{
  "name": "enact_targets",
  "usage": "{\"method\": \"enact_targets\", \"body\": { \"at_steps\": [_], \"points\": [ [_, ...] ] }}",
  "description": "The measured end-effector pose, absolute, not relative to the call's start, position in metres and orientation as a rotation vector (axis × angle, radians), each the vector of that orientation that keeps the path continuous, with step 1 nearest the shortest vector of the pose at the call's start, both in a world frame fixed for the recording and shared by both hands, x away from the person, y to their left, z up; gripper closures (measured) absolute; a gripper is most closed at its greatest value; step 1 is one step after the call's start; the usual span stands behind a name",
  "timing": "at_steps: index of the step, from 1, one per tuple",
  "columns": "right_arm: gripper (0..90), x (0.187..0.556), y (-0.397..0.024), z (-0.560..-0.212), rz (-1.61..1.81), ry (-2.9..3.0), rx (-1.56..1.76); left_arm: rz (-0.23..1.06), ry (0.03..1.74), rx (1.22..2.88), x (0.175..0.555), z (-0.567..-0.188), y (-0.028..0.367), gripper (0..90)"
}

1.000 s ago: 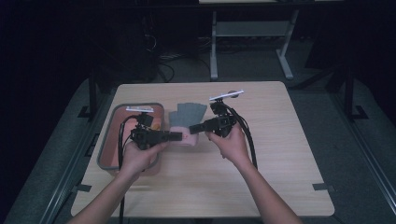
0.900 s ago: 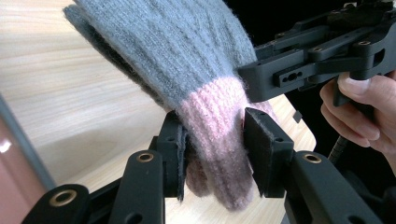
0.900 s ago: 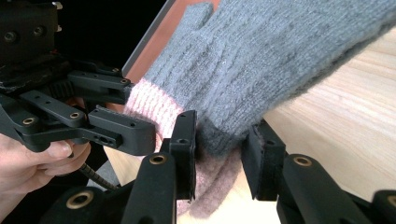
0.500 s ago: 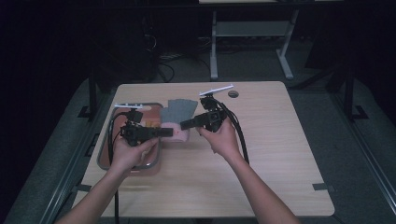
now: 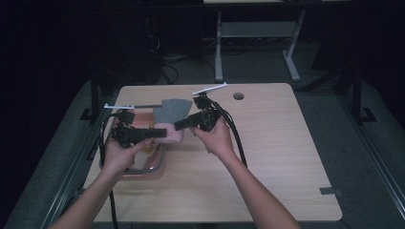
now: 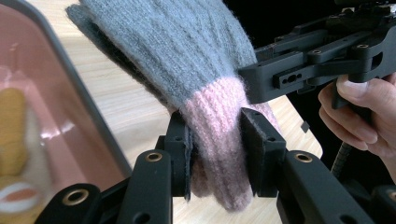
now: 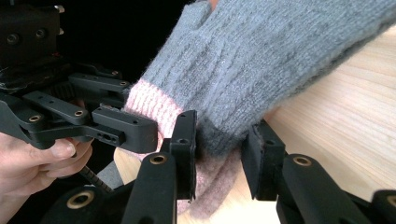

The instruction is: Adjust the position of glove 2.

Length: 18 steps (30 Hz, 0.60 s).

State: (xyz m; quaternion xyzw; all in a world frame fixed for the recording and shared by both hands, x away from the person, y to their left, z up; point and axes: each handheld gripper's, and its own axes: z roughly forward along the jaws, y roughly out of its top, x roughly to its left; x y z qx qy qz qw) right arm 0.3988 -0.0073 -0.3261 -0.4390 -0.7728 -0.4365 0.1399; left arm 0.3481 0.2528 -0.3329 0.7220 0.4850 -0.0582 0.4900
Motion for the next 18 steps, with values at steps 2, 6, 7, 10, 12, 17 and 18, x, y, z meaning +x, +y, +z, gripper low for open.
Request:
{"method": "enact_targets", "body": {
  "at_steps": [2, 6, 7, 10, 12, 17, 18],
  "points": [
    [67.6, 0.4, -0.002, -0.326, -1.267, -2.233, -1.262, -0.139, 1.185, 1.748, 0.347, -0.333, 0.259, 65.8],
    [67.6, 0.401, 0.009, -0.326, -1.266, -2.234, -1.244, -0.138, 1.197, 1.733, 0.346, -0.333, 0.269, 65.8],
    [67.6, 0.401, 0.011, -0.326, -1.266, -2.235, -1.24, -0.136, 1.199, 1.733, 0.345, -0.333, 0.272, 65.8],
    [67.6, 0.402, 0.018, -0.325, -1.265, -2.238, -1.226, -0.126, 1.199, 1.729, 0.344, -0.332, 0.278, 65.8],
    [67.6, 0.402, 0.023, -0.324, -1.266, -2.236, -1.22, -0.118, 1.195, 1.731, 0.343, -0.331, 0.283, 65.9],
    [67.6, 0.403, 0.033, -0.322, -1.277, -2.238, -1.195, -0.111, 1.211, 1.711, 0.34, -0.33, 0.294, 66.1],
    [67.6, 0.403, 0.035, -0.322, -1.276, -2.234, -1.193, -0.108, 1.21, 1.713, 0.34, -0.33, 0.296, 66.1]
  ]
}}
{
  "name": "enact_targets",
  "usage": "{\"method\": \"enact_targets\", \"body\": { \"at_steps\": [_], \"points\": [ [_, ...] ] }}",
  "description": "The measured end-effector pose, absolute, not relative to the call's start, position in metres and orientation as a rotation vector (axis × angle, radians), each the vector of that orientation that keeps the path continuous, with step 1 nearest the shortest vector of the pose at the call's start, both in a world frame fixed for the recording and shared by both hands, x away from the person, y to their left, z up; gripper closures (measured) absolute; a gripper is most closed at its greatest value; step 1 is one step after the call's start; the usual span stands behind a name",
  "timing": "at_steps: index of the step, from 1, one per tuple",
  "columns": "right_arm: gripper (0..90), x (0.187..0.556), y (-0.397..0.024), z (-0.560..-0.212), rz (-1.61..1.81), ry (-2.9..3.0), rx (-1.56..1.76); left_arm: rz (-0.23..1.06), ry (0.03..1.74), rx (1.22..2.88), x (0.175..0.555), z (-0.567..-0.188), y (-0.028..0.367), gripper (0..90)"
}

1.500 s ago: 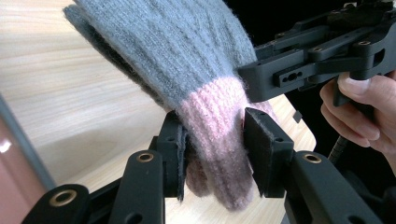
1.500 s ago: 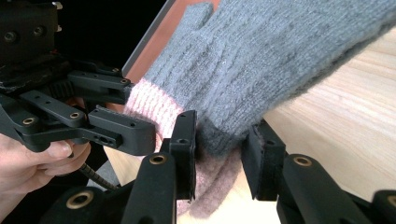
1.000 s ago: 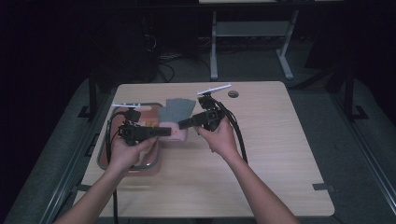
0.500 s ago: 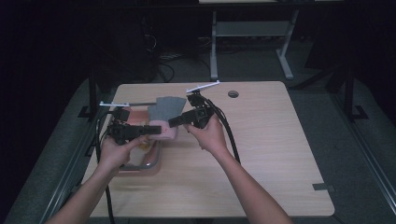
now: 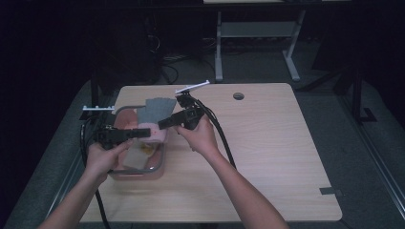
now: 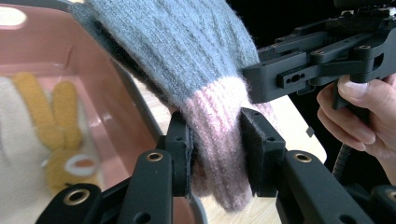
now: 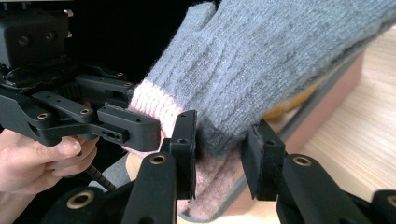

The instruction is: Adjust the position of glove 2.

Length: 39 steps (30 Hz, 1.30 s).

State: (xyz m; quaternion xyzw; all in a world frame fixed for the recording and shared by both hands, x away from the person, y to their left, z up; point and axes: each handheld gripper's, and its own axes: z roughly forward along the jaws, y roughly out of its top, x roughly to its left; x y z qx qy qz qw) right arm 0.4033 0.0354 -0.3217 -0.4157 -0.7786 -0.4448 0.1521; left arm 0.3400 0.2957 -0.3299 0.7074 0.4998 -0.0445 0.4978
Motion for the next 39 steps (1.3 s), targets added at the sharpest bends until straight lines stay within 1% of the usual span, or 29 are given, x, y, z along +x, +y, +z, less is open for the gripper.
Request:
{"method": "enact_targets", "body": {
  "at_steps": [8, 21, 39],
  "points": [
    [67.2, 0.407, 0.054, -0.325, -1.265, -2.236, -1.16, -0.103, 1.236, 1.695, 0.338, -0.333, 0.313, 66.3],
    [66.3, 0.413, 0.073, -0.334, -1.243, -2.204, -1.14, -0.107, 1.268, 1.67, 0.334, -0.34, 0.332, 66.9],
    [65.0, 0.417, 0.083, -0.34, -1.208, -2.211, -1.141, -0.105, 1.311, 1.636, 0.334, -0.349, 0.347, 67.1]
  ]
}}
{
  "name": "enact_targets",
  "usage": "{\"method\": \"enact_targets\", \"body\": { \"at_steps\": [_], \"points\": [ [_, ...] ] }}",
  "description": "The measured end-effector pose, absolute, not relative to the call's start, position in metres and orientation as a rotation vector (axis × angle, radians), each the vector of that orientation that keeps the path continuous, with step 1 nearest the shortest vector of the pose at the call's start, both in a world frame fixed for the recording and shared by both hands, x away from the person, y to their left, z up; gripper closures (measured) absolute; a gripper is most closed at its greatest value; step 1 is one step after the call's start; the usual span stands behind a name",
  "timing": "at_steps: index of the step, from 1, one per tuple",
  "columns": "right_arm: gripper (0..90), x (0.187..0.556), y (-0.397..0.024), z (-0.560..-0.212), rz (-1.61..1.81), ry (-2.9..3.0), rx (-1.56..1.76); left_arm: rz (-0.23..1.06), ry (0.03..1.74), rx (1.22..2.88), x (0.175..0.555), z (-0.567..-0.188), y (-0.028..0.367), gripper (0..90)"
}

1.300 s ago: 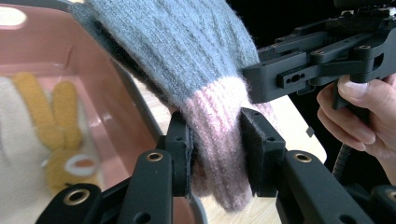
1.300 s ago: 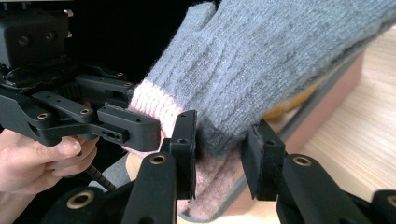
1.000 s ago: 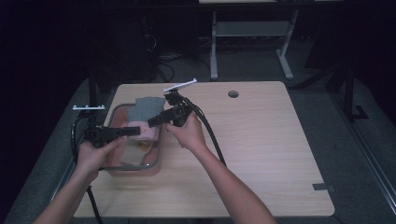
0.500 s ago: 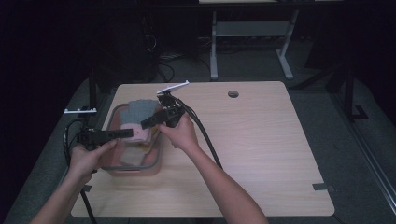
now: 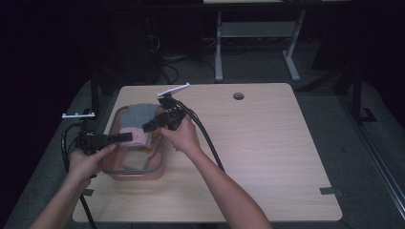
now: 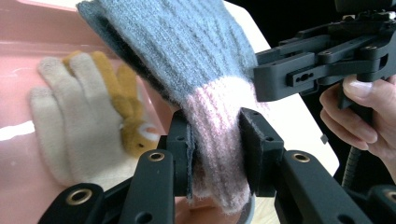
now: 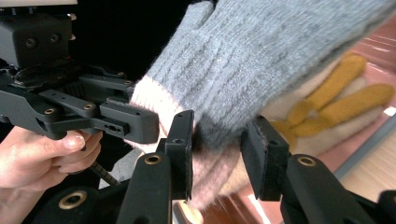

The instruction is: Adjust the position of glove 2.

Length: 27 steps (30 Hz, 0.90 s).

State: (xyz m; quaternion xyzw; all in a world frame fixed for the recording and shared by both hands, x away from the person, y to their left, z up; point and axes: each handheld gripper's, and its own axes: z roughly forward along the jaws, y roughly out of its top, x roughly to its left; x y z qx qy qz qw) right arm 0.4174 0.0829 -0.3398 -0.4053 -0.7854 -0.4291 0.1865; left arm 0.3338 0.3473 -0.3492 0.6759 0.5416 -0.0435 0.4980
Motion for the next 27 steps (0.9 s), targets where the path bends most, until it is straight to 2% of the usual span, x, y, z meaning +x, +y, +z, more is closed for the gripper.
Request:
{"method": "enact_targets", "body": {
  "at_steps": [7, 21, 23, 27],
  "points": [
    [65.5, 0.417, 0.076, -0.339, -1.208, -2.224, -1.144, -0.1, 1.366, 1.657, 0.334, -0.369, 0.357, 67.3],
    [62.6, 0.415, 0.042, -0.338, -1.215, -2.234, -1.175, -0.086, 1.499, 1.783, 0.339, -0.396, 0.347, 66.3],
    [61.6, 0.413, 0.034, -0.338, -1.215, -2.236, -1.181, -0.081, 1.517, 1.804, 0.34, -0.399, 0.346, 65.2],
    [60.2, 0.409, 0.023, -0.338, -1.214, -2.236, -1.199, -0.033, 1.516, 1.851, 0.338, -0.397, 0.344, 56.5]
  ]
}}
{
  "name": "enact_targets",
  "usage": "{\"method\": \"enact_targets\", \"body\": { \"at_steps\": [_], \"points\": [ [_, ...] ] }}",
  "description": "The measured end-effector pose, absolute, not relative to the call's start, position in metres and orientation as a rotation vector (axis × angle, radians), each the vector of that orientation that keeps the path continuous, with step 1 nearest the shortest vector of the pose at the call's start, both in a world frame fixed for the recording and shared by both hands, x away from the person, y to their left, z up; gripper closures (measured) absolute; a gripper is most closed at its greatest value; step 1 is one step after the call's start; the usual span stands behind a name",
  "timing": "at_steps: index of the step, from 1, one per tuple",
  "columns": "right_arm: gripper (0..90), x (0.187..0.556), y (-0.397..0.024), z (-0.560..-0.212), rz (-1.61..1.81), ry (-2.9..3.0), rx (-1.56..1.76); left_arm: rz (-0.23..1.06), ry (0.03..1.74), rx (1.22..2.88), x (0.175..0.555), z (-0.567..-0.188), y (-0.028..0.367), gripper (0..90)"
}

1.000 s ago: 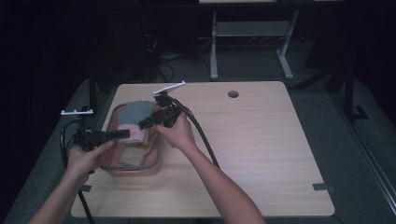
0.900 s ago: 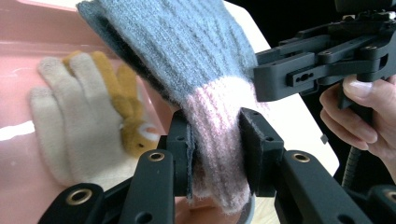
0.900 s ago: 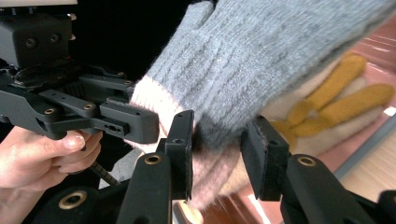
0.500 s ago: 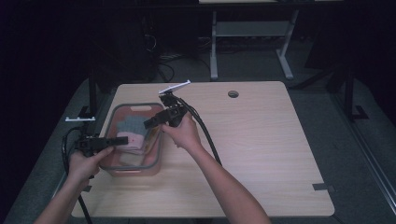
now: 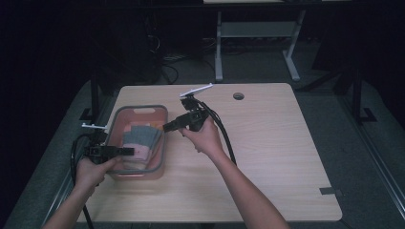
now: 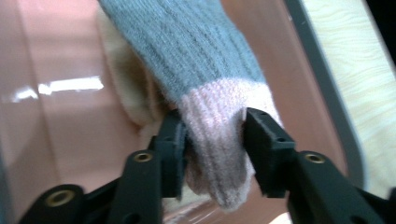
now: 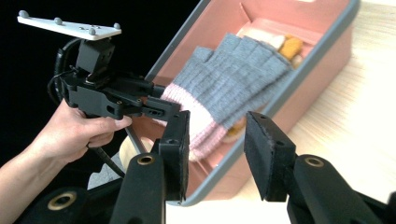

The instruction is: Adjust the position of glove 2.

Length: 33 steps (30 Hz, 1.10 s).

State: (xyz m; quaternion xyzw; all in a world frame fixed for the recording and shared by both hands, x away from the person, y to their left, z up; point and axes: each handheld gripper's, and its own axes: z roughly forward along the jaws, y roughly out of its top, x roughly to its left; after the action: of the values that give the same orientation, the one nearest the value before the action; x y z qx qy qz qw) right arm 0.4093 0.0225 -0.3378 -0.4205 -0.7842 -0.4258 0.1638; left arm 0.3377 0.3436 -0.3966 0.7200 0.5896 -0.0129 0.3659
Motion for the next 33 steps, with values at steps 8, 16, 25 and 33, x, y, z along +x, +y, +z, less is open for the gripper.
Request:
{"method": "enact_targets", "body": {
  "at_steps": [8, 16, 25, 33],
  "points": [
    [58.4, 0.402, 0.0, -0.337, -1.221, -2.246, -1.233, 0.032, 1.509, 1.861, 0.335, -0.389, 0.346, 43.3],
    [57.7, 0.399, -0.02, -0.343, -1.237, -2.221, -1.281, 0.1, 1.504, 1.869, 0.336, -0.379, 0.351, 41.9],
    [55.4, 0.394, -0.038, -0.342, -1.26, -2.213, -1.326, 0.135, 1.474, 1.825, 0.337, -0.361, 0.349, 41.6],
    [53.0, 0.393, -0.057, -0.343, -1.261, -2.215, -1.365, 0.111, 1.399, 1.84, 0.34, -0.349, 0.329, 40.6]
  ]
}}
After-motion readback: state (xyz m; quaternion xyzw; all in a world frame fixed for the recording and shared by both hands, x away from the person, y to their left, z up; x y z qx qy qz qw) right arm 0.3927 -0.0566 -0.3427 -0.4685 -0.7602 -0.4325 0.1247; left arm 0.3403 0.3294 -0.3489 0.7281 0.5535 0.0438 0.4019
